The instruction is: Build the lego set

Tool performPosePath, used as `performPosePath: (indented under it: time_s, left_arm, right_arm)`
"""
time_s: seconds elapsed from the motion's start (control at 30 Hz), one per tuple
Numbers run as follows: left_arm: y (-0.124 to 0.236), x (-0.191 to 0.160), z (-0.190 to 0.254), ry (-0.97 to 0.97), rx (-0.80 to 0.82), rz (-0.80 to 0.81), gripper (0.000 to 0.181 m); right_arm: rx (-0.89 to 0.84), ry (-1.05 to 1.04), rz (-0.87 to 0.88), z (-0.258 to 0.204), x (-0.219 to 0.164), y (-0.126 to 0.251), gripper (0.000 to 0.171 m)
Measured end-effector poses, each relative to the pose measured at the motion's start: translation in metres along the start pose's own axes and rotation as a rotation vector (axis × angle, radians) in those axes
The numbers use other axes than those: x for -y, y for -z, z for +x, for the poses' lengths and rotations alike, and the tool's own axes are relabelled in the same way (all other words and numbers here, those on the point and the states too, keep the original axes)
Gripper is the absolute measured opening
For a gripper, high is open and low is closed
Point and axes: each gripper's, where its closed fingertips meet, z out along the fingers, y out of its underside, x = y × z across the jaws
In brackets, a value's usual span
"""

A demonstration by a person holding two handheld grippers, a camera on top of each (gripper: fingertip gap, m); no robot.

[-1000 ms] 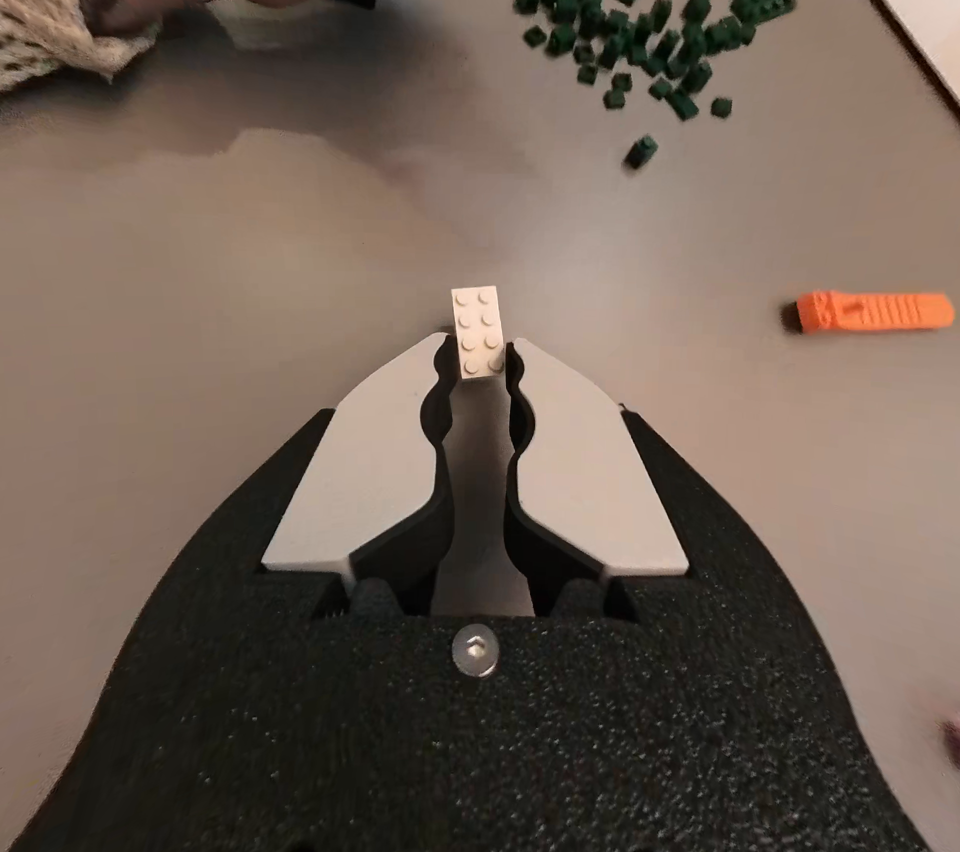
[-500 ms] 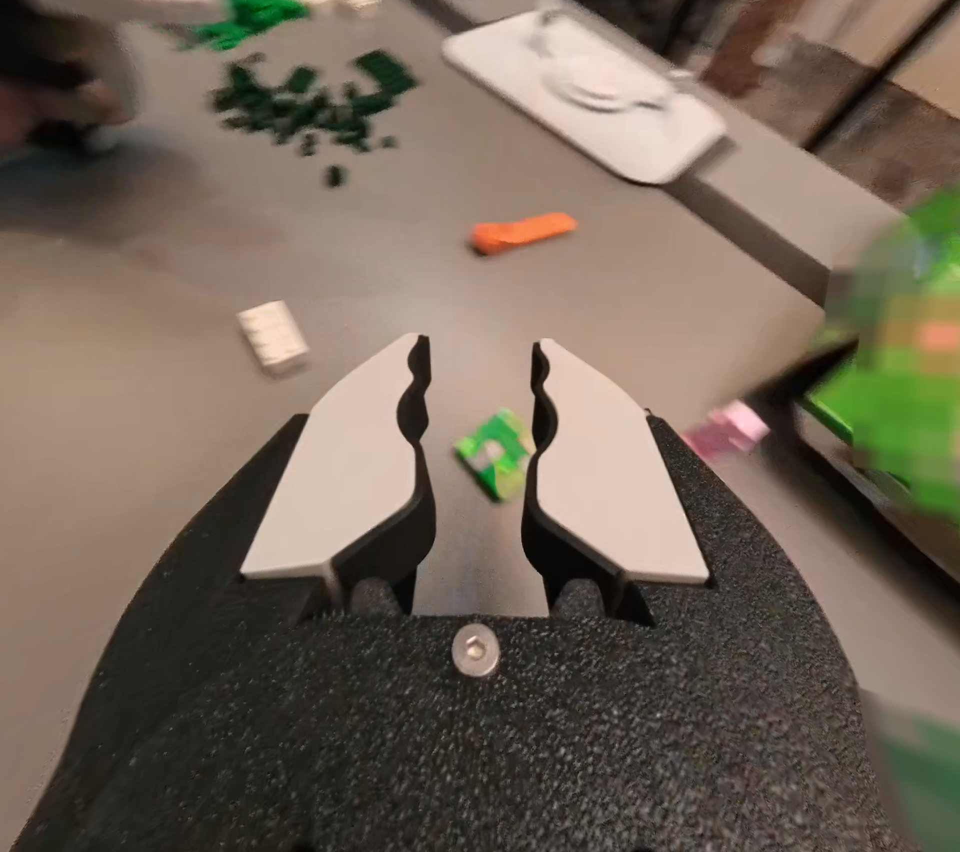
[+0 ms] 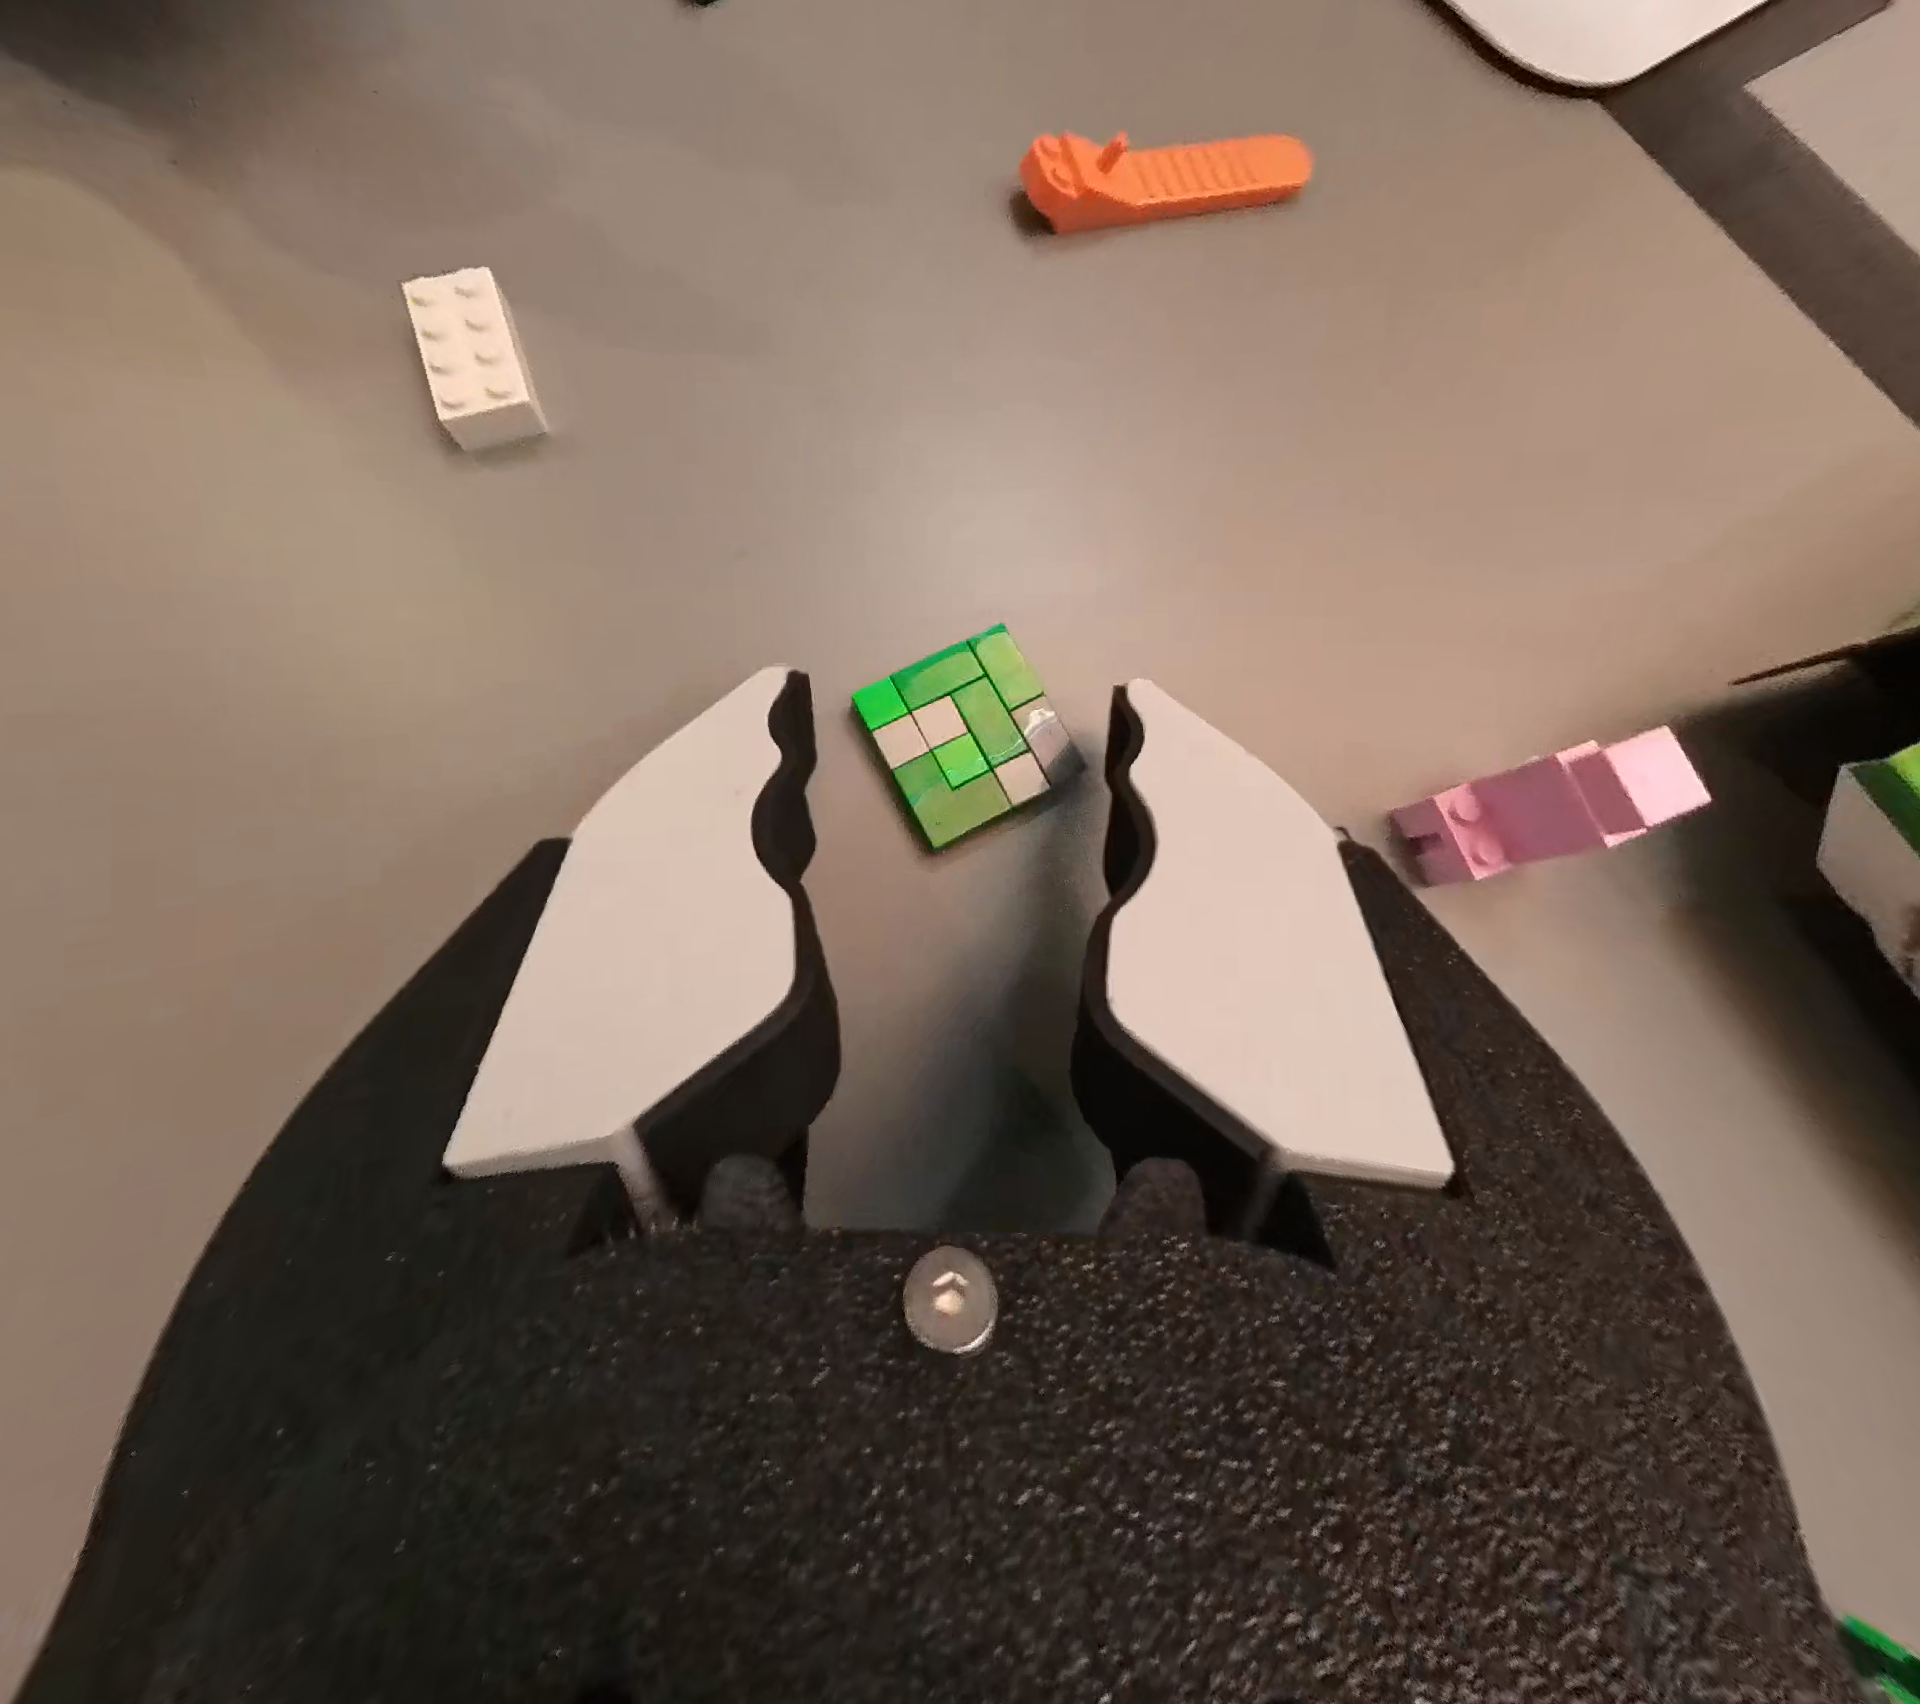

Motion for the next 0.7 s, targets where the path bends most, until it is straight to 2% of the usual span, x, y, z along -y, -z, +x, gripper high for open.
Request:
performPosePath:
  time_s: [0.3, 0.5, 0.7]
  left_arm:
    - [-0.0016, -0.0015, 0.003, -0.018, -0.013, -0.012, 0.041]
    - [0.0001, 0.0007, -0.0001, 0.008, -0.007, 0.005, 0.041]
    - [0.0003, 0.0008, -0.0008, 0.013, -0.006, 0.007, 0.04]
  right_arm:
    - [0.08, 0.026, -0.069, 0.0045, -0.0065, -0.0019, 0.053]
    - [0.105, 0.009, -0.09, 0.0001, -0.0073, -0.0019, 0.04]
    - [0.092, -0.003, -0.088, 0.0001, -0.0076, -0.0012, 0.039]
